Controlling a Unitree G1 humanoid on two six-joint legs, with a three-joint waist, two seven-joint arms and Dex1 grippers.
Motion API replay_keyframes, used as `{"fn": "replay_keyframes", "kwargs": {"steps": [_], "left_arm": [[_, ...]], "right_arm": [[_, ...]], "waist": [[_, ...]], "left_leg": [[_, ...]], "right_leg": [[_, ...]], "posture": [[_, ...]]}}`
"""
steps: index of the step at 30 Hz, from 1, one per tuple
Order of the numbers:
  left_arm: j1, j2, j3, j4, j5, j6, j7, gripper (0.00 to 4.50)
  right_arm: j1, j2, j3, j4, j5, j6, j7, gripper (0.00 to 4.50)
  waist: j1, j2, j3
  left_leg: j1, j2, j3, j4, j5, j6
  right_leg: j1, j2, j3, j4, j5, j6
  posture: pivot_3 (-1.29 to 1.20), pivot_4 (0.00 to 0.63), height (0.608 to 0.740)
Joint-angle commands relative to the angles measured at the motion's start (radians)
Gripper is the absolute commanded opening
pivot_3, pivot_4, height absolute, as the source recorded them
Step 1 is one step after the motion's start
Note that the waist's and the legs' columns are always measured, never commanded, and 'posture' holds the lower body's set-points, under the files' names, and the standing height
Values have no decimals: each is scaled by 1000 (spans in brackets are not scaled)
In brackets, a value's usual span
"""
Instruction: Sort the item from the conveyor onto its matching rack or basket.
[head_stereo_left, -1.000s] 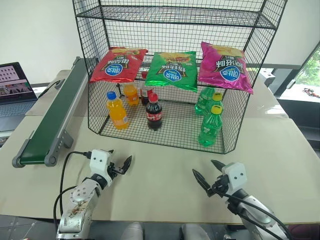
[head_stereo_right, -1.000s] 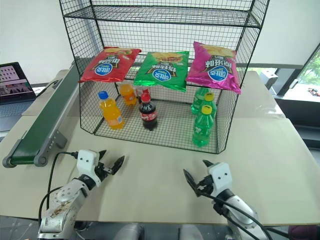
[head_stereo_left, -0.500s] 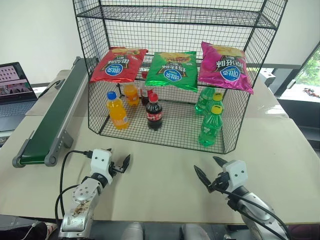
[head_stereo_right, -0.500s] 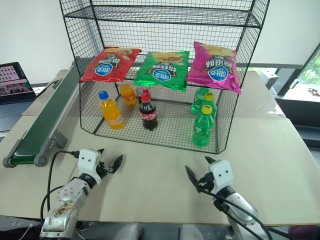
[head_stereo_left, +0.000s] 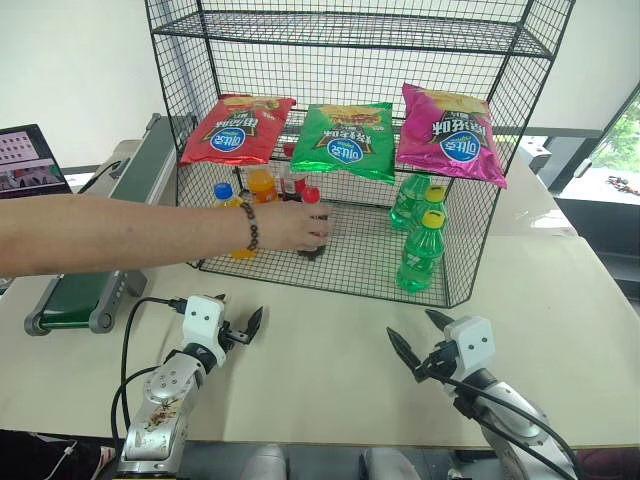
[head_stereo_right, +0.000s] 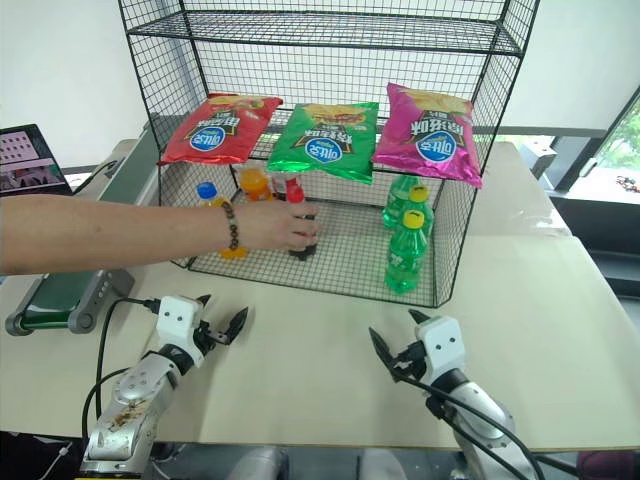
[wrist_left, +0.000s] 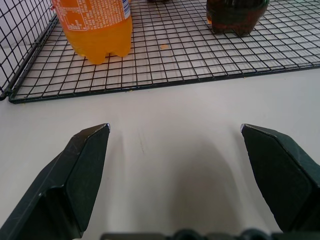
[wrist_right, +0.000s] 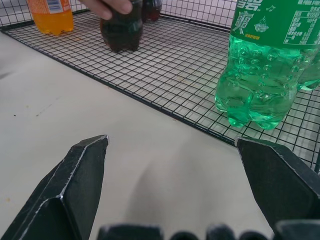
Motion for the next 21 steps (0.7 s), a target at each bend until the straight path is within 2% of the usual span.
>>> {"fn": "replay_keyframes", "kwargs": {"steps": [1, 21], "left_arm": [[-17, 10, 10, -18, -5, -15, -3, 4458], [14, -8, 3, -51, -11, -8, 6, 4458]], "right_arm": [[-3, 2, -1, -53, 6, 3, -6, 4500], [-17, -13, -1, -59, 11, 25, 7, 4500]], "waist": [[0, 0, 0], [0, 0, 0]], "left_leg": [[0, 0, 0, 0, 0, 0], [0, 0, 0, 0, 0, 0]], "right_leg": [[0, 0, 0, 0, 0, 0], [0, 0, 0, 0, 0, 0]], "posture": [[0, 150, 738], [0, 150, 738]]}}
